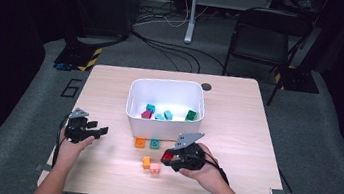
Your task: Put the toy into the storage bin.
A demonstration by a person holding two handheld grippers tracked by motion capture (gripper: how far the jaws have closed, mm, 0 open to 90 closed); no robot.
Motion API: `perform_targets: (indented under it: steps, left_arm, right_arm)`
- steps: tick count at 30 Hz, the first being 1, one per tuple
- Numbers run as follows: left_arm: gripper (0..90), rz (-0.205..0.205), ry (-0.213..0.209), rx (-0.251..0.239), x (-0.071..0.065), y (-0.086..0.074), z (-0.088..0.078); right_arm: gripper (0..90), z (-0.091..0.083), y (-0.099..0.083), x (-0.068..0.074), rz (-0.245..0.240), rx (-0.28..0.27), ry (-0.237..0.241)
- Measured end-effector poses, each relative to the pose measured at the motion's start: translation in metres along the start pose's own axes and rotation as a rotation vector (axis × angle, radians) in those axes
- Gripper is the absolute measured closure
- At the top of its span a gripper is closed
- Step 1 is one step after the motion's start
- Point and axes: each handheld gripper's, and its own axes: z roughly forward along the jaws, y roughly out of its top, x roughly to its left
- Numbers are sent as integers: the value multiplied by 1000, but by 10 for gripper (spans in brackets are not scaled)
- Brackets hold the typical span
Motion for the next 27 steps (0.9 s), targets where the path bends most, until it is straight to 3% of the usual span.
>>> perform_targets:
  steps: [10,16,27]
  left_arm:
    - [377,1,1,-1,0,0,0]
    - [377,0,3,-3,1,0,0]
    - [376,-3,0,-7,1,-1,0]
  right_arm:
    - [582,-26,37,-14,15,-35,-12]
    - [582,-39,57,-22,13,-45,-45]
    - [583,-51,90,-39,13,-70,-74]
